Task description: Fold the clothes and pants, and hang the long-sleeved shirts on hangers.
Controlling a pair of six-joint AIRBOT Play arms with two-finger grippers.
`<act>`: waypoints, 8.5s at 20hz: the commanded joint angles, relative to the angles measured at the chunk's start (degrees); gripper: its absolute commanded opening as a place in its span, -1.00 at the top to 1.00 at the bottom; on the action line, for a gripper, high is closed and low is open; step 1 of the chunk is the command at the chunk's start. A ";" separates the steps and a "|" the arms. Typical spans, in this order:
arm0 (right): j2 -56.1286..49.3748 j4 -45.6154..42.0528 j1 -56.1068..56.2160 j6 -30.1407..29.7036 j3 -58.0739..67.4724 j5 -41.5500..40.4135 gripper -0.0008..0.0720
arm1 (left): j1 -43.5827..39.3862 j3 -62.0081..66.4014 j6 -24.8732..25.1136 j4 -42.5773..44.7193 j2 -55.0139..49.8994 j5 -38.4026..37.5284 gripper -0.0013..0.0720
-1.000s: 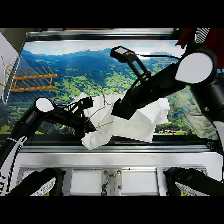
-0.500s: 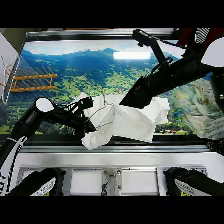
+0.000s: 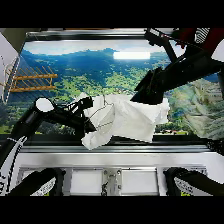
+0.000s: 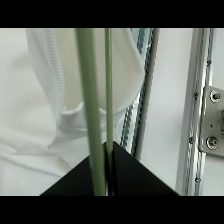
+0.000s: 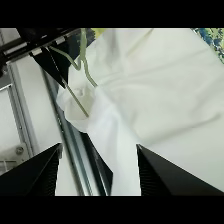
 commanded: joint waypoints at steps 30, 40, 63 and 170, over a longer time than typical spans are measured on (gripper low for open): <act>-11.39 26.43 -18.99 -45.48 -32.89 6.38 -0.43 | 0.00 -0.02 0.00 0.00 -0.02 0.09 0.93; -12.63 26.62 -16.20 -44.87 -32.89 6.34 -0.43 | 0.00 -0.02 0.00 0.00 -0.02 0.15 0.93; -12.63 26.58 -16.24 -45.07 -32.89 5.73 0.93 | 0.00 -0.02 0.00 0.00 -0.02 0.15 0.93; -12.59 51.71 -14.10 -47.45 -32.89 4.26 0.95 | 10.75 -0.04 -20.83 1.84 4.28 -0.74 -0.28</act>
